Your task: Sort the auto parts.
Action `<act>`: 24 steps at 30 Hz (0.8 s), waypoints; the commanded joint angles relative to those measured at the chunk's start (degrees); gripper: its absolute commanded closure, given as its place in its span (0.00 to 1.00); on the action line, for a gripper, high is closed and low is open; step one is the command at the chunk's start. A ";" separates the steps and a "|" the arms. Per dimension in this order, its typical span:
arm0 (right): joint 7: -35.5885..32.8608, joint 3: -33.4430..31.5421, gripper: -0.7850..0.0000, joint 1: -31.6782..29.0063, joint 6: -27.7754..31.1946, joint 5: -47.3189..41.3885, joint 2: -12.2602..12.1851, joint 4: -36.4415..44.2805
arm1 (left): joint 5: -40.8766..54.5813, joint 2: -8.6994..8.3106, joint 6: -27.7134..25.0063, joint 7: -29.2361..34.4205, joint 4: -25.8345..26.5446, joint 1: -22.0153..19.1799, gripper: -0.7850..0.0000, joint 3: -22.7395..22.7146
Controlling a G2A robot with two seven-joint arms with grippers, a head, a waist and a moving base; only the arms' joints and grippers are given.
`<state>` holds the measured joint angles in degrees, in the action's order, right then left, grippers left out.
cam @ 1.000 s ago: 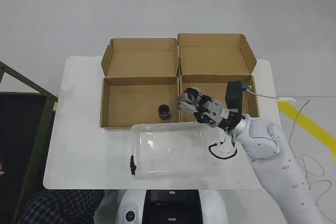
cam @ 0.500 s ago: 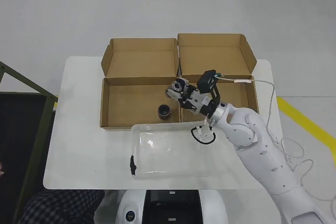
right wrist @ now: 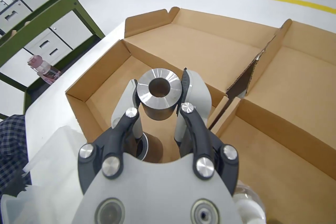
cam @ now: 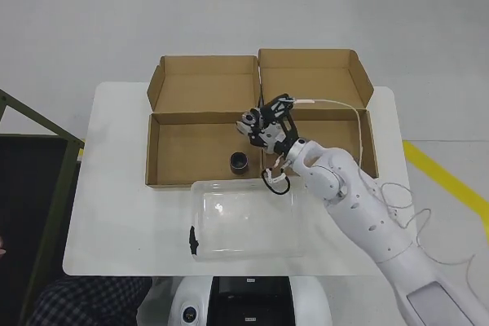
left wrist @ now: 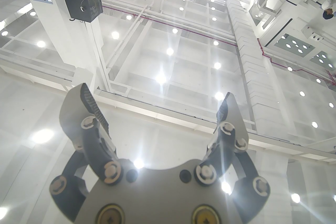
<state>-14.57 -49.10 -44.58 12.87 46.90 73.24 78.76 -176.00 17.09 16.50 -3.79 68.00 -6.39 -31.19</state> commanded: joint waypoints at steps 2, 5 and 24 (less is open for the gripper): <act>-0.62 1.80 1.00 1.25 -2.42 2.34 0.78 -0.94 | 0.00 0.00 0.00 0.00 0.00 0.00 0.00 0.00; -1.73 3.25 1.00 2.03 -4.39 4.48 1.41 -1.43 | 0.00 0.00 0.00 0.00 0.00 0.00 0.00 0.00; -10.61 8.23 1.00 7.55 -9.23 5.72 5.81 -9.03 | 0.00 0.00 0.00 0.00 0.00 0.00 0.00 0.00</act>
<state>-25.06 -41.00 -37.24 3.82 52.52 78.90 70.13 -176.00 17.09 16.50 -3.79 68.00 -6.39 -31.19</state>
